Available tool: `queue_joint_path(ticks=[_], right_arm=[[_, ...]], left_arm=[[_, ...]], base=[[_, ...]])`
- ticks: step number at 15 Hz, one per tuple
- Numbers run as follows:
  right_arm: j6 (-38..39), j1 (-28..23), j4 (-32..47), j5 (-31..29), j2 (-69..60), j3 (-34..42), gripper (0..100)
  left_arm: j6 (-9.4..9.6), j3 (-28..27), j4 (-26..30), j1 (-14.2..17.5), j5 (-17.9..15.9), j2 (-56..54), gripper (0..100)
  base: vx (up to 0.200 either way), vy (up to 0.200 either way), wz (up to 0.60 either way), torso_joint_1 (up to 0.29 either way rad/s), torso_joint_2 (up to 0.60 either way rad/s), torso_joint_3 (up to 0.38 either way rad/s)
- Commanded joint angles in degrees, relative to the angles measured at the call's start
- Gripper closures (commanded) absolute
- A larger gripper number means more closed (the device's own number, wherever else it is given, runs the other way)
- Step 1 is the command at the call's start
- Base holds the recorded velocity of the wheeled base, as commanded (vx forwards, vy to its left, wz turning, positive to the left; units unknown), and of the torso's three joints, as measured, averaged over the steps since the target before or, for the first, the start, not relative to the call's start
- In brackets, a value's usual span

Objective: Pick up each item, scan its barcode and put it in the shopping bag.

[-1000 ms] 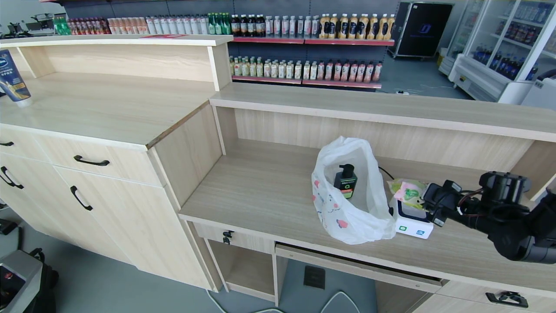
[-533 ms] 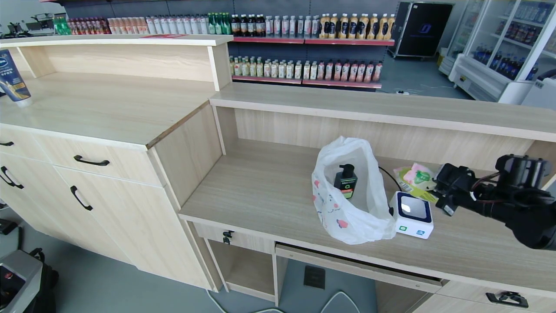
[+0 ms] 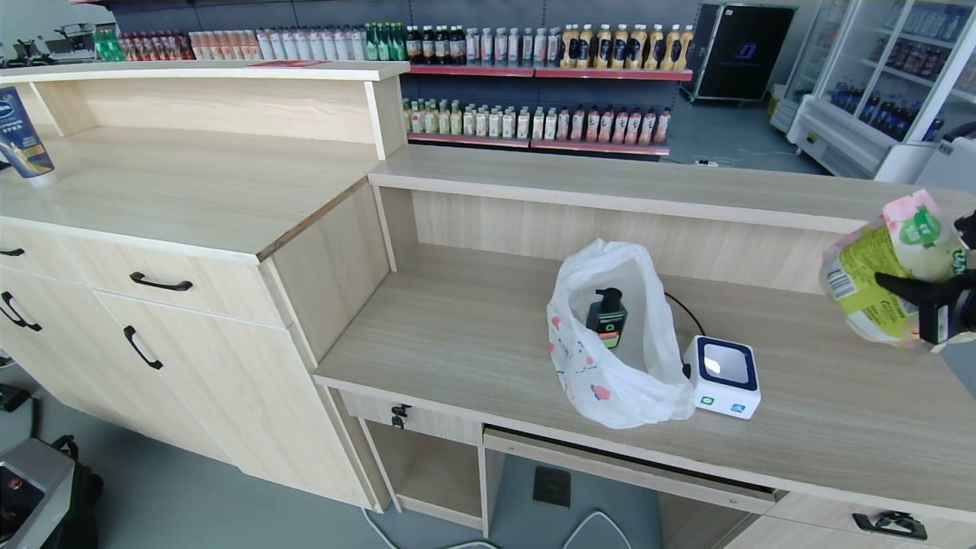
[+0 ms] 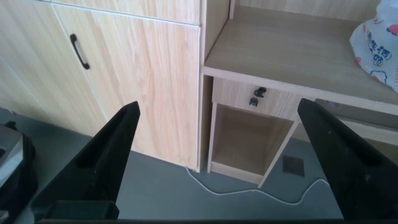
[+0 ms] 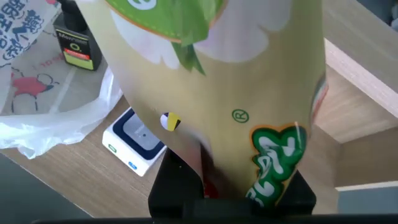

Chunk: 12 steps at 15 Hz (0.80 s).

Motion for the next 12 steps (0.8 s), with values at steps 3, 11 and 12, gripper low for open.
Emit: queue_joint_path(ticks=[3,11,12], right_arm=[[2.8,-5.4,-0.5,-1.0,-5.3,2.7,100],[8.0,-4.7,-0.6,-6.1,-6.6,3.0,100],[10.9,-3.2,-2.0,-6.6,-6.7,2.9,100]], left_arm=[[-0.01,0.0,0.0,0.0,0.0,0.0,0],[-0.01,0.0,0.0,0.0,0.0,0.0,0],[-0.01,0.0,0.0,0.0,0.0,0.0,0]], base=[[0.000,0.000,0.00,0.000,0.00,0.000],[0.000,0.000,0.07,0.000,0.00,0.000],[0.000,0.000,0.60,0.007,0.01,0.002]])
